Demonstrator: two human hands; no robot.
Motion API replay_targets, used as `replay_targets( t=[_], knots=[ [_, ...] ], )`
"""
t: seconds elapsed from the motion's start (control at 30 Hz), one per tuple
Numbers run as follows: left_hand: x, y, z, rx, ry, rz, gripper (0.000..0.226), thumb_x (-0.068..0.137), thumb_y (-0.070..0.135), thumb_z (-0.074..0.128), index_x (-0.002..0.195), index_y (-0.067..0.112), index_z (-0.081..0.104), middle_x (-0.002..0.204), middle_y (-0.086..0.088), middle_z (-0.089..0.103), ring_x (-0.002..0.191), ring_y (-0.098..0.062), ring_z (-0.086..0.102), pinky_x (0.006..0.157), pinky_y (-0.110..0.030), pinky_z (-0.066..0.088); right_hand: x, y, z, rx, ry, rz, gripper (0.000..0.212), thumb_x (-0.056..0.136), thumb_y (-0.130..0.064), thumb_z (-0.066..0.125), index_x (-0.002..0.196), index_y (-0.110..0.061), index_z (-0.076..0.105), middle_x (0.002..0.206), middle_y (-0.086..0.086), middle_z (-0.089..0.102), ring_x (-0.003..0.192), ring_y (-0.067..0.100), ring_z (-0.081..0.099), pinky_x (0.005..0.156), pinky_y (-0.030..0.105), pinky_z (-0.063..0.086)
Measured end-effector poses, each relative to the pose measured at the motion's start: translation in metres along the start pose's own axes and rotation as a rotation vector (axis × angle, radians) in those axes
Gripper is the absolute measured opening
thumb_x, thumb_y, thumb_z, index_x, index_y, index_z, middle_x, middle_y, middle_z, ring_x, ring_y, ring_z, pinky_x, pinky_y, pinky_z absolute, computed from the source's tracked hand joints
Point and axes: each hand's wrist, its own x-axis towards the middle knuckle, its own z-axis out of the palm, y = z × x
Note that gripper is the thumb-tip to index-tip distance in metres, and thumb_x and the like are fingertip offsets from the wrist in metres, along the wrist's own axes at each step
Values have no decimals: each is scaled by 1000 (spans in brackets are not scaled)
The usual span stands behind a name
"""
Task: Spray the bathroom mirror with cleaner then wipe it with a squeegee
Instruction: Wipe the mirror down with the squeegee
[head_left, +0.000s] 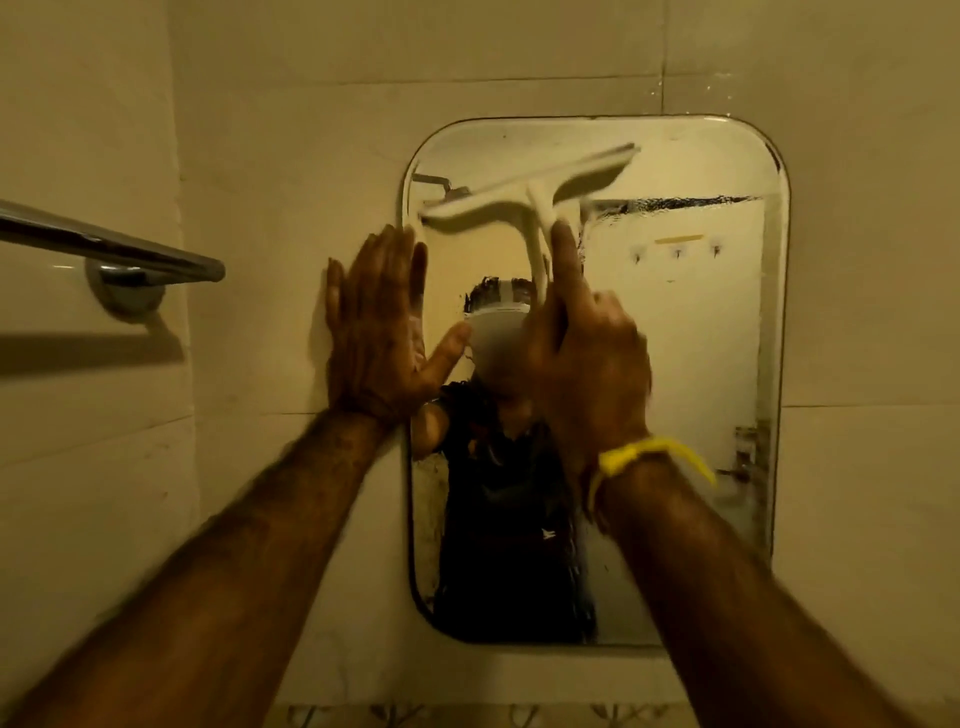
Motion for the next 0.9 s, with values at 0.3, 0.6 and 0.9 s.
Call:
replay_targets(
  t=[0.3,0.6,0.9],
  knots=[
    [-4,1,3,69,-38,46,96,90,70,46,159,10,16,166,-18,16,155,-31,14,122,-60,12,51,-18,1,66,69,30,56,101,-22,44,154,-22,26,75,6,64,60,15,58,55,27,54],
    [-6,1,2,77,-48,31,99,90,71,45,159,7,15,167,-16,15,155,-30,14,122,-59,12,-23,-9,-3,39,-6,14,59,99,-22,51,153,-20,26,72,7,56,58,12,45,54,26,49],
    [-6,-1,3,104,-54,47,97,90,72,43,160,9,16,167,-14,16,155,-28,14,121,-61,13,9,-1,-4,32,34,100,61,100,-26,41,156,-24,17,71,6,58,58,16,55,56,36,57]
  ],
)
